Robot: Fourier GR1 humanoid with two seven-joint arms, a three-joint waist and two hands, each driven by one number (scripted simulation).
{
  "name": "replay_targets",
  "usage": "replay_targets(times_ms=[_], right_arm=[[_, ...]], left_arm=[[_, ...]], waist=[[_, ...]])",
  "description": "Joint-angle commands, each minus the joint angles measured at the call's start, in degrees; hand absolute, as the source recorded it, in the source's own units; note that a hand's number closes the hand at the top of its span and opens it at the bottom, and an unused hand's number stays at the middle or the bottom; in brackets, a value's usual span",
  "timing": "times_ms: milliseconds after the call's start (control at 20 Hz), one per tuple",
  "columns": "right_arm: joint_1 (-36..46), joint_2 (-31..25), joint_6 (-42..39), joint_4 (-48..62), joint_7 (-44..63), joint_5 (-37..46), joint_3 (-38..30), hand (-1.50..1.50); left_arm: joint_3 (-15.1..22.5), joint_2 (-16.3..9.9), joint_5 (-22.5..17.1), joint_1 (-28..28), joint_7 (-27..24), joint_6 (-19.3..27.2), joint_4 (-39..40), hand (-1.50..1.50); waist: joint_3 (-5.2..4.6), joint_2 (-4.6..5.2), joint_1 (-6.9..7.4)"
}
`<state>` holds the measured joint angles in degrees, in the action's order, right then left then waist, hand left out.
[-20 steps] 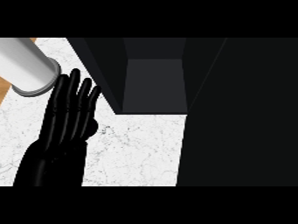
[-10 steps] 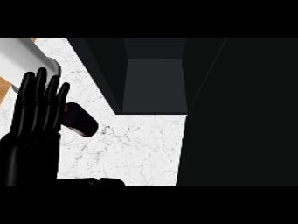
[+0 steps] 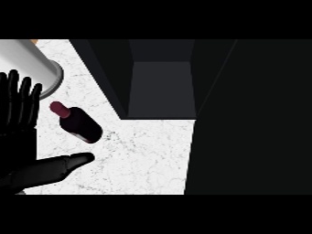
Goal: Pick up the wine, place it into the cabinet and close the cabinet
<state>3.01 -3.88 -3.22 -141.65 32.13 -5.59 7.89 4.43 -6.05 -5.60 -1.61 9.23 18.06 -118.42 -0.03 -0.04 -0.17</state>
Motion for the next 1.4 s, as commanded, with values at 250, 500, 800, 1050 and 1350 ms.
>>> replay_targets(times_ms=[250, 500, 800, 1050, 1350], right_arm=[[3.3, -1.0, 0.0, -2.5, 3.8, -4.1, -3.8, -1.5], [1.1, -0.4, -0.5, -4.8, 3.4, -3.7, -2.6, -1.5], [1.2, 0.9, 0.8, -5.1, 3.4, -1.6, 0.0, -1.5], [-0.2, 1.8, 1.4, -7.3, 4.9, 0.3, 2.5, -1.5], [0.6, 1.5, 0.8, -5.5, 4.7, 1.9, 3.2, -1.5]], left_arm=[[-8.2, -2.0, -5.4, 1.2, -5.7, -6.0, 11.2, -1.5], [-8.9, -1.1, -4.3, -0.9, -12.0, -8.0, 21.7, -1.5], [-11.2, -1.1, -7.4, 4.0, -20.1, -14.6, 29.2, -1.5], [-12.7, -0.7, -6.8, -0.3, -25.2, -16.1, 40.2, -1.5], [-16.9, -3.9, -7.7, -4.4, -34.6, -22.6, 56.8, -1.5]], waist=[[0.01, 0.04, 0.15], [0.02, 0.04, -0.12], [0.01, 0.0, 0.09], [0.0, -0.01, -0.12], [-0.02, 0.05, -0.17]])
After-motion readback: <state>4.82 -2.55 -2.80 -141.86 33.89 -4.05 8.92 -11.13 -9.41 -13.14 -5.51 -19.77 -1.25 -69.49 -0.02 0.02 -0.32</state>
